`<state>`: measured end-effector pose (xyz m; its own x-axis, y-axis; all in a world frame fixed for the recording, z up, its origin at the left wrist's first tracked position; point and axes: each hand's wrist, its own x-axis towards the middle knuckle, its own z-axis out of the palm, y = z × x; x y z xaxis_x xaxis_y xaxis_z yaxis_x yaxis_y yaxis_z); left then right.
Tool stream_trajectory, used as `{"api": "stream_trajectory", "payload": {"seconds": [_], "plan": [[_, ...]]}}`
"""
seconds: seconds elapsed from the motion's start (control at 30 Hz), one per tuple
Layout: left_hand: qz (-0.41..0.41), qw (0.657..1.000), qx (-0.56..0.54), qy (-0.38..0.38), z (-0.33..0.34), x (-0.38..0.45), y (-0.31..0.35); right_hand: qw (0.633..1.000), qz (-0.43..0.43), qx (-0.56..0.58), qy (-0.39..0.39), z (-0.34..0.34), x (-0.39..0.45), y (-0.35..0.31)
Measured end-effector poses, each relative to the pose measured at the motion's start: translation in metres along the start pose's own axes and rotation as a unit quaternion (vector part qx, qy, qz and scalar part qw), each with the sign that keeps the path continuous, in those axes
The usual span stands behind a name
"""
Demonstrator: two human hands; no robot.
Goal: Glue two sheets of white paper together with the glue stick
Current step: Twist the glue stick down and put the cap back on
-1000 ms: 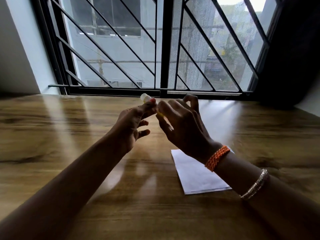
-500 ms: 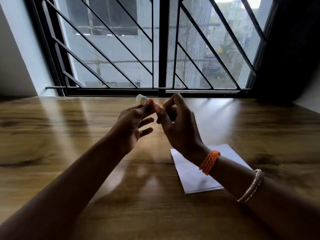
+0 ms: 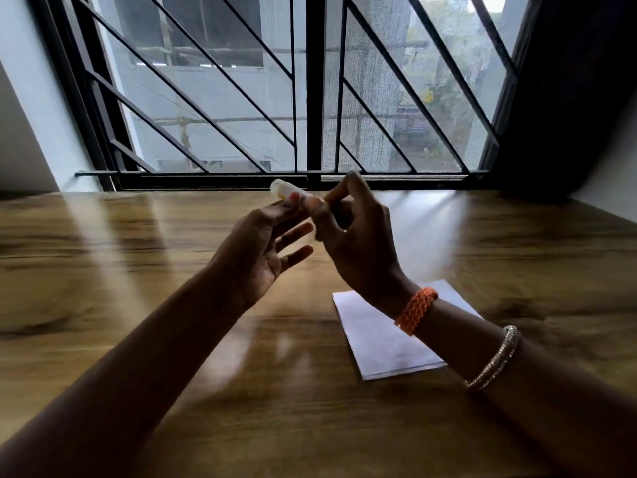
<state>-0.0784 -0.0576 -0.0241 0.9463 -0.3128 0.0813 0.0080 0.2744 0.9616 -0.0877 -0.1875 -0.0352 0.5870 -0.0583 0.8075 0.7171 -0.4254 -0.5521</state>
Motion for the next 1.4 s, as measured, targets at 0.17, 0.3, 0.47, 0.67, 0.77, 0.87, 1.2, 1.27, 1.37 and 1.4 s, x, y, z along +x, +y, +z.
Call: {"api": "stream_trajectory", "payload": {"seconds": [0.17, 0.3, 0.47, 0.67, 0.77, 0.87, 1.2, 1.27, 1.37, 1.4], "plan": [[-0.007, 0.997, 0.027, 0.075, 0.004, 0.001, 0.000, 0.999, 0.040, 0.019, 0.022, 0.003, -0.002, -0.005], [-0.014, 0.992, 0.045, 0.118, 0.003, 0.003, 0.000, 0.963, -0.177, -0.203, -0.026, -0.006, -0.002, -0.003], [-0.025, 0.991, 0.037, 0.126, 0.005, 0.001, 0.000, 0.915, -0.237, -0.324, -0.041, -0.011, 0.003, 0.003], [-0.004, 0.990, 0.018, 0.141, 0.003, 0.003, -0.003, 0.995, 0.068, -0.038, -0.062, -0.006, 0.003, -0.003], [0.009, 0.989, 0.024, 0.146, 0.003, 0.003, -0.001, 0.958, 0.227, 0.126, -0.120, -0.004, 0.001, -0.002], [0.032, 0.986, 0.048, 0.154, 0.004, 0.003, -0.002, 0.900, 0.312, 0.287, -0.103, -0.005, 0.003, -0.001], [-0.014, 0.978, 0.090, 0.188, 0.005, 0.003, -0.001, 0.869, -0.322, -0.371, -0.055, -0.016, 0.007, -0.001], [-0.024, 0.979, 0.081, 0.184, 0.006, 0.004, 0.001, 0.853, -0.342, -0.391, -0.048, -0.018, 0.008, -0.002], [-0.024, 0.985, 0.059, 0.160, 0.004, 0.002, 0.000, 0.896, -0.276, -0.343, -0.064, -0.017, 0.007, -0.002], [-0.024, 0.986, 0.058, 0.157, 0.003, 0.002, -0.001, 0.908, -0.243, -0.332, -0.074, -0.016, 0.007, -0.002]]}}
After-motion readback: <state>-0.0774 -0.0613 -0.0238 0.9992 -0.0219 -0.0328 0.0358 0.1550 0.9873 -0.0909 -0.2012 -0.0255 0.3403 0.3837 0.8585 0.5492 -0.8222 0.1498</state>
